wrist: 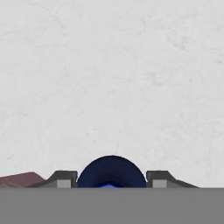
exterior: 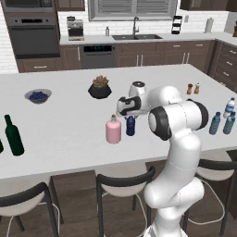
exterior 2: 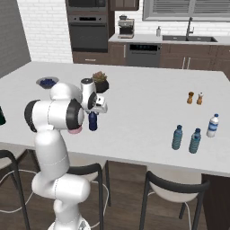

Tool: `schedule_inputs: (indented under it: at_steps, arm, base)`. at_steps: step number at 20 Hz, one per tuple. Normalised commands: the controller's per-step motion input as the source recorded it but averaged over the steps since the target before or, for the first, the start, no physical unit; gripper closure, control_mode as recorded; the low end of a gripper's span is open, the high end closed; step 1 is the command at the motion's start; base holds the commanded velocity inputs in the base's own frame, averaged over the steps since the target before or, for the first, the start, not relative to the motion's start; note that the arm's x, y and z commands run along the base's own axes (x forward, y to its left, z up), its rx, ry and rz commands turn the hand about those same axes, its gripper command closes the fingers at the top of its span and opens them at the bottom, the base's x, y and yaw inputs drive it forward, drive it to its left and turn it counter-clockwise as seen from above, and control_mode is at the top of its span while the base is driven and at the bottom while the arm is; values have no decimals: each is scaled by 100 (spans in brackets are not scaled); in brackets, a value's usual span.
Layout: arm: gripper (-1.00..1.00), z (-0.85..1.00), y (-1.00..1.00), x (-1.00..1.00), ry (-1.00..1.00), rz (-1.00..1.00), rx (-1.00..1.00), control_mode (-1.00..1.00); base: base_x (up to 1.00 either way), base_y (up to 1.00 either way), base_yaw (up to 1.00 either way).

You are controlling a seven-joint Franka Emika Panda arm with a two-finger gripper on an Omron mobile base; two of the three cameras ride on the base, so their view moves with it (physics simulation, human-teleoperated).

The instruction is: Move the plastic bottles in the middle to the plastics group, and the glass bottles in the middle to the glass group.

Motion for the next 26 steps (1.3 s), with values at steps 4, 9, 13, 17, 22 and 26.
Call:
schedule_inputs:
  at_steps: [4, 9, 13, 17, 22, 26]
  arm:
    - [100, -28, -6, -22, 0, 0, -3, -100]
    - [100, 22, -40, -35, -12, 0, -1, -100]
    - [100, 43, -73, -61, -17, -4, 0, -100]
    - [100, 32, -72, -58, -16, -5, 0, -100]
    - [100, 25, -69, -50, -7, -7, 0, -100]
    - [100, 28, -44, -47, 0, -7, 0, -100]
  base:
    - [0, 0, 0]
    - [0, 0, 0]
    - [0, 0, 0]
    - [0, 0, 0]
    - [0, 0, 0]
    - [0, 0, 0]
